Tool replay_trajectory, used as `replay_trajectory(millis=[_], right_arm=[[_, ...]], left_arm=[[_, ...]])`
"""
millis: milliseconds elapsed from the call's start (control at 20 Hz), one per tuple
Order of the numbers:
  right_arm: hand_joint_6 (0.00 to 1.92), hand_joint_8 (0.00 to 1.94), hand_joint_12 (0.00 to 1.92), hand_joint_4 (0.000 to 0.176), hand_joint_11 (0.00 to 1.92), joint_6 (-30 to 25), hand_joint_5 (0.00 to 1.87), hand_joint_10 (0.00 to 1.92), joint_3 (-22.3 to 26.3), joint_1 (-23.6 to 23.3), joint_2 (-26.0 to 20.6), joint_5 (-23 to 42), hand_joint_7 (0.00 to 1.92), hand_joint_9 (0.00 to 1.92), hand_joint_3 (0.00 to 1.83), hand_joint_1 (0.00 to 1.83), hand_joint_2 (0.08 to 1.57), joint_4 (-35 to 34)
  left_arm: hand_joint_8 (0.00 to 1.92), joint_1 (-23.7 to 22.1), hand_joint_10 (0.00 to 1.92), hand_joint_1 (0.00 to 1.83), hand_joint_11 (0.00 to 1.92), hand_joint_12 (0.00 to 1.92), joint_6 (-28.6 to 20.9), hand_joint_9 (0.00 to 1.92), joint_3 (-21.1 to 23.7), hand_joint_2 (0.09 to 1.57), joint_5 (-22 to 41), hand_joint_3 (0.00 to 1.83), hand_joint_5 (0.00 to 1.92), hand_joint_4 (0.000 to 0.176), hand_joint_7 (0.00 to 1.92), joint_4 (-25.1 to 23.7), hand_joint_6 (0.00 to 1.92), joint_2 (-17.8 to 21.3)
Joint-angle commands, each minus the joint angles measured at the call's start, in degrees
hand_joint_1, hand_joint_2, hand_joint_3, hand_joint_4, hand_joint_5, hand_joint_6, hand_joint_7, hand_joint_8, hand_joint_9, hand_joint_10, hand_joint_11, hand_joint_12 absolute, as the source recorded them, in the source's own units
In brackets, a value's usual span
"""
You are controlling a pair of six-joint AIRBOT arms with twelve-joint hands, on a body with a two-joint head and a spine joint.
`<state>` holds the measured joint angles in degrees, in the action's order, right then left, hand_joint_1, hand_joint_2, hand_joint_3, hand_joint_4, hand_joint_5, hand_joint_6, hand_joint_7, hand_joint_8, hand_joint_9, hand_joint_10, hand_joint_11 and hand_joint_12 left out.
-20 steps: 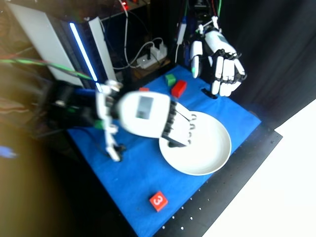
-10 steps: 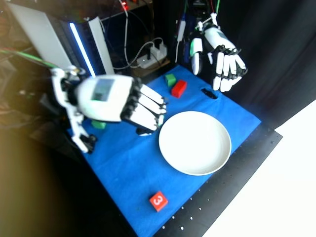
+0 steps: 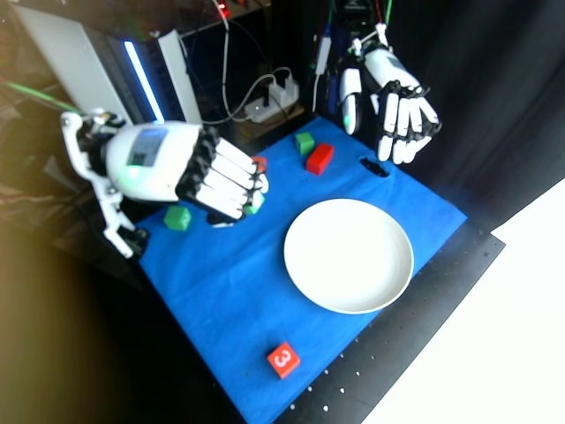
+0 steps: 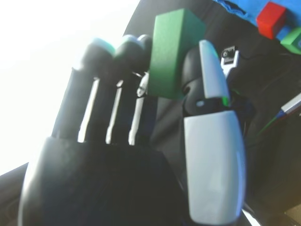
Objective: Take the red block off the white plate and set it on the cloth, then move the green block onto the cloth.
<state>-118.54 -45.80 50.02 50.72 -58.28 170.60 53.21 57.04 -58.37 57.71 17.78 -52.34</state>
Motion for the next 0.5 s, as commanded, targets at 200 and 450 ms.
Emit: replay_trajectory(millis=[200, 450], right_arm=[[0.77, 0.93, 1.59, 0.0, 0.85, -1.1, 1.0, 1.29, 1.3, 1.4, 0.0, -7.2, 1.06, 0.93, 0.0, 1.39, 1.09, 2.0], [0.76, 0.85, 1.54, 0.0, 0.66, -1.1, 0.79, 1.08, 1.4, 1.6, 0.4, -7.2, 0.87, 0.82, 0.0, 1.22, 1.02, 2.0]], left_arm=[[0.0, -0.3, 0.53, 0.44, 0.0, 1.42, -0.2, 0.35, 0.2, 1.32, 7.3, 0.0, 0.65, 0.077, 0.6, -0.6, 0.0, 0.3], [0.01, -0.3, 0.44, 0.46, 0.01, 1.42, -0.2, 0.38, 0.2, 1.31, 7.4, 0.0, 0.64, 0.08, 0.58, -0.6, 0.0, 0.3]])
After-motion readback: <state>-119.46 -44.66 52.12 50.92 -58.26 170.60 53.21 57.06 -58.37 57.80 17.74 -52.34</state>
